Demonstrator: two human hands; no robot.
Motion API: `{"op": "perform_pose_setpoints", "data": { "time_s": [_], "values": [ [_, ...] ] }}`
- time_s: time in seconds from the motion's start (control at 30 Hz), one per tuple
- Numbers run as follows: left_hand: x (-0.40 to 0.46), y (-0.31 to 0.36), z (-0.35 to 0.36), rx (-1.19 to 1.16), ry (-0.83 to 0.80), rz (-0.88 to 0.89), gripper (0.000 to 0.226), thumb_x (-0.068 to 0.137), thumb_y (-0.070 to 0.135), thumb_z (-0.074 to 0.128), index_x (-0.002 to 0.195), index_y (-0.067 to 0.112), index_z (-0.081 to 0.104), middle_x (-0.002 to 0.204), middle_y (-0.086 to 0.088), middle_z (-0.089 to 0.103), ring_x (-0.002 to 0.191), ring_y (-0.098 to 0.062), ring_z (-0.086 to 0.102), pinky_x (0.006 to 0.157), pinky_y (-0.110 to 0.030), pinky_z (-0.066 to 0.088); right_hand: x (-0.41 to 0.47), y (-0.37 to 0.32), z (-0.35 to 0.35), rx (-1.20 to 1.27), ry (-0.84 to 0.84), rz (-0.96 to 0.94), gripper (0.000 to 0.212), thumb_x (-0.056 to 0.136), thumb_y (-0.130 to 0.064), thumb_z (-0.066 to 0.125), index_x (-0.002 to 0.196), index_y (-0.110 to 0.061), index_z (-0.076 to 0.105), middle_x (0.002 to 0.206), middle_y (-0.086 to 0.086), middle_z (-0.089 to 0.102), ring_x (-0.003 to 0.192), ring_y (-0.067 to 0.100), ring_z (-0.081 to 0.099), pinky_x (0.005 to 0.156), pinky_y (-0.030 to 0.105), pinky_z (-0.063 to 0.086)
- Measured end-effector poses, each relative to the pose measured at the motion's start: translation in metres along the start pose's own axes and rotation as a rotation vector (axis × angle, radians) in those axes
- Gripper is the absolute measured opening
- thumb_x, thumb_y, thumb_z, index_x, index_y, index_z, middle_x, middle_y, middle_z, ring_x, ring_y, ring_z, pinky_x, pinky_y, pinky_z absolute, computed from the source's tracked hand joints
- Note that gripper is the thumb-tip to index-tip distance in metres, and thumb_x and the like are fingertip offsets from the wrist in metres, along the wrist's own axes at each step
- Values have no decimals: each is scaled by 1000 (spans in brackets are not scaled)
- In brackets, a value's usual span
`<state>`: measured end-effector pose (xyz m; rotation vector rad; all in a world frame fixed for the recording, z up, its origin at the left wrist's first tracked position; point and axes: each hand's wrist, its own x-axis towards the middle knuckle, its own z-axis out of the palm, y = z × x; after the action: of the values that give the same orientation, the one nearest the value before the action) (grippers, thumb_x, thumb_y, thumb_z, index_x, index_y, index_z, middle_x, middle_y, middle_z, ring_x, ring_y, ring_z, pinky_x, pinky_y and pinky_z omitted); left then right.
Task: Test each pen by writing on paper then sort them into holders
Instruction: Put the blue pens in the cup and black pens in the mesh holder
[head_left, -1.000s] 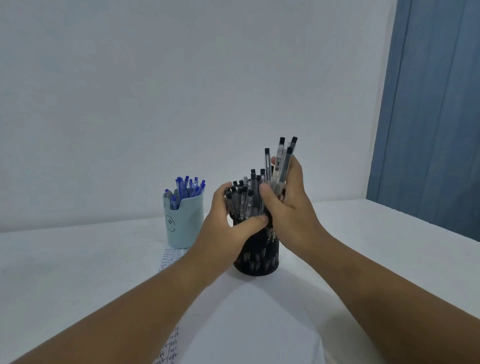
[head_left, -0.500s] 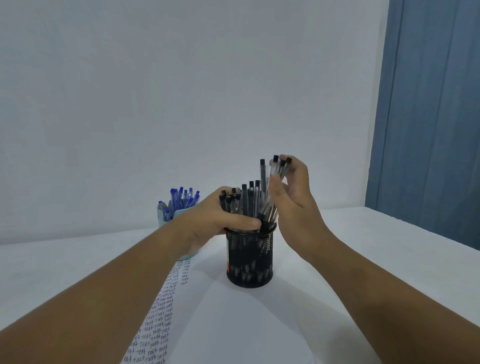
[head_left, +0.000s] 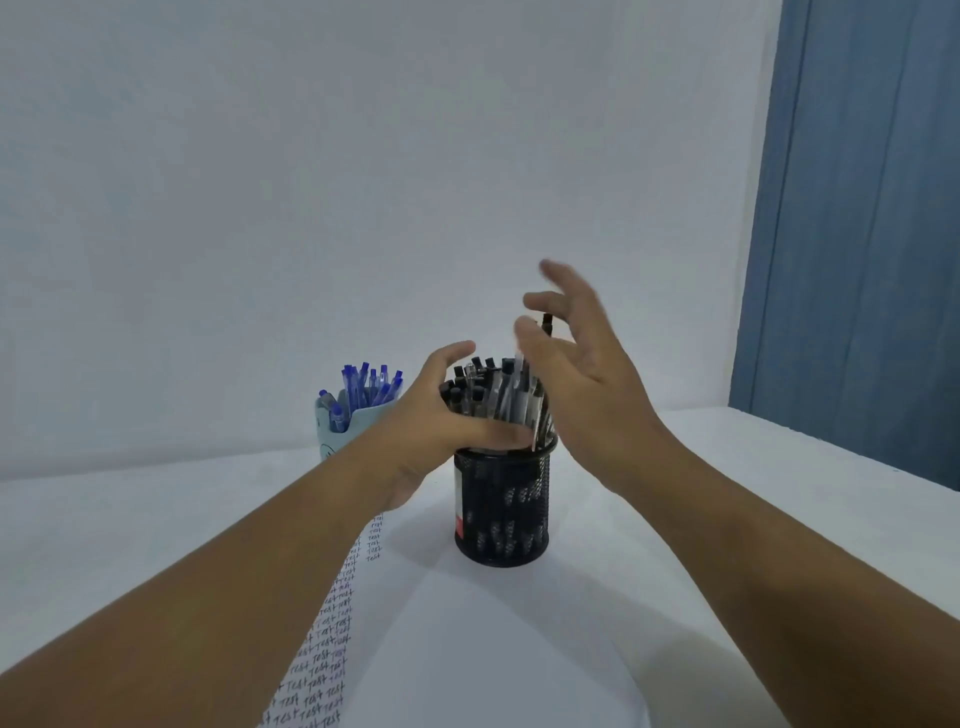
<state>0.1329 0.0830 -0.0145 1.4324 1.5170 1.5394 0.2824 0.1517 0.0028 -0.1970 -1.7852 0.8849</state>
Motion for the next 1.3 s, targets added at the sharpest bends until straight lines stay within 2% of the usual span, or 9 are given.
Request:
{"op": "perform_pose_setpoints", "data": {
  "time_s": [0.1, 0.2, 0.4, 0.63, 0.77, 0.9, 1.03, 1.13, 1.3],
  "values": [
    [2, 5, 2, -3, 45, 49, 120, 36, 21, 96, 140, 45, 40, 121, -7, 70, 110, -22, 69, 104, -46, 52, 5, 0, 11, -82, 22, 0, 26, 98, -28, 62, 123, -34, 60, 107, -12, 64, 101, 13, 66, 95, 42, 55],
    [3, 10, 3, -30, 113, 116, 123, 36, 18, 96, 141, 46, 37, 123, -4, 67, 109, -21, 70, 101, -46, 53, 12, -4, 16, -22, 86, -16, 21, 100, -13, 55, 113, -28, 61, 92, -17, 62, 93, 15, 70, 87, 40, 58],
    [-3, -5, -12, -119, -72, 29, 129, 42, 21, 93, 152, 37, 27, 124, -6, 70, 117, -21, 66, 112, -42, 41, 0, 10, 11, -45, 39, 85, 24, 106, -31, 45, 121, -31, 64, 125, -14, 60, 115, 2, 57, 106, 38, 47],
    [-8, 7, -7, 46, -165, 77, 57, 60, 7, 80, 113, 15, 62, 96, 3, 74, 98, -12, 70, 88, -30, 48, -7, 11, 15, 102, -38, 145, 48, 80, -59, 66, 122, -37, 58, 123, -11, 62, 107, 12, 66, 92, 36, 54],
    [-4, 15, -4, 52, -38, 112, 85, 57, 11, 84, 132, 25, 46, 108, 1, 73, 100, -12, 72, 87, -31, 53, -1, 7, 19, -34, 58, 40, 31, 93, -31, 69, 121, -38, 56, 123, -24, 58, 98, 3, 65, 94, 37, 55],
    [-2, 15, -14, 30, -102, 127, 111, 59, 19, 89, 148, 41, 28, 126, 1, 68, 114, -17, 68, 100, -38, 49, 6, 5, 13, 46, 93, 28, 20, 99, -41, 58, 119, -39, 59, 123, -24, 59, 105, 2, 63, 90, 31, 54],
    [-2, 1, -13, -177, -81, 85, 66, 79, 48, 69, 141, 33, 51, 133, -10, 65, 126, -31, 61, 109, -55, 44, -4, 17, 16, 10, -8, 54, 31, 102, -41, 41, 119, -34, 66, 123, -14, 64, 114, 9, 62, 99, 42, 52],
    [-1, 2, -4, -155, 115, 61, 53, 97, 67, 37, 119, 32, 69, 121, -4, 72, 113, -25, 67, 97, -50, 52, -7, 20, 18, -4, -8, 42, 27, 106, -32, 45, 127, -32, 61, 125, -14, 61, 112, 1, 60, 99, 32, 51],
    [-3, 23, -2, -130, 298, 136, 29, 102, 33, 47, 104, 26, 75, 104, 5, 76, 92, -20, 72, 79, -36, 55, -10, 14, 15, -5, -66, -12, 42, 93, -55, 55, 129, -34, 57, 119, -12, 61, 103, 4, 63, 87, 21, 53]
  ]
}}
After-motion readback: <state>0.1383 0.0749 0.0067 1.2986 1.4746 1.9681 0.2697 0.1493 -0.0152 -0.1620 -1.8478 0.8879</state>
